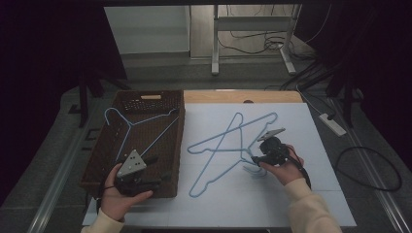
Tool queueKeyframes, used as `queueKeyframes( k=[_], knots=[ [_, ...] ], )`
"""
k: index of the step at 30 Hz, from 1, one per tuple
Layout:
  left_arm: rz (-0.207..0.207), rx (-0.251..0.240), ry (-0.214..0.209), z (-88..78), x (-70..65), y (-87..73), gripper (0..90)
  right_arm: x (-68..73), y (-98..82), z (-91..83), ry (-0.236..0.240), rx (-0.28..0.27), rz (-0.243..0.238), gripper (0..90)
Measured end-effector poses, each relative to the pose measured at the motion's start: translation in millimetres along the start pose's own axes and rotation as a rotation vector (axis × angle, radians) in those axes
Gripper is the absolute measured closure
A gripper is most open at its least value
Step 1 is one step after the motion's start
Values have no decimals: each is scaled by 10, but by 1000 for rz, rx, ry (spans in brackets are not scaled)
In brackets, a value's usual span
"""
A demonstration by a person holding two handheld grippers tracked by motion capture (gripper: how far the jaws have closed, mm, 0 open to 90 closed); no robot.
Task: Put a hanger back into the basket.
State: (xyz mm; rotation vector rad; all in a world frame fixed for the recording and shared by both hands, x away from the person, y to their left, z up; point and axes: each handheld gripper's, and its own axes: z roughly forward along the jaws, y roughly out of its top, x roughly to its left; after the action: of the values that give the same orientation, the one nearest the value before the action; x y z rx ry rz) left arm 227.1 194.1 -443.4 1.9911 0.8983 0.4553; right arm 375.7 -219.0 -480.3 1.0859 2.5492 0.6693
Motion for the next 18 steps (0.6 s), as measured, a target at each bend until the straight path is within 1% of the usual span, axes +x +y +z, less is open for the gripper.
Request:
queueKeyframes(
  k=[4, 7, 9, 11, 12, 13, 14, 17, 18],
  knots=[
    [0, -2, 0, -2, 1, 0, 323, -24, 85, 123, -9, 55, 2, 503],
    [1, -3, 0, -3, 2, 0, 322, -39, 140, 213, -8, 96, 8, 523],
    [2, -1, -1, -5, 1, 2, 322, -35, 152, 232, -7, 104, 10, 532],
    [2, -2, -1, -4, -1, 1, 322, -24, 179, 260, -20, 131, 7, 560],
    [2, -1, -1, -4, -1, 2, 322, -19, 193, 275, -23, 138, 6, 582],
    [2, -1, -1, -4, -1, 2, 323, -8, 219, 287, -33, 160, 1, 615],
    [3, -1, -2, -3, -2, 2, 323, -8, 219, 287, -33, 160, 1, 615],
    [6, 0, -2, -3, -3, 5, 322, 16, 262, 320, -41, 193, -4, 676],
    [6, 0, -3, -3, -4, 6, 322, 16, 262, 320, -41, 193, -4, 676]
  ],
)
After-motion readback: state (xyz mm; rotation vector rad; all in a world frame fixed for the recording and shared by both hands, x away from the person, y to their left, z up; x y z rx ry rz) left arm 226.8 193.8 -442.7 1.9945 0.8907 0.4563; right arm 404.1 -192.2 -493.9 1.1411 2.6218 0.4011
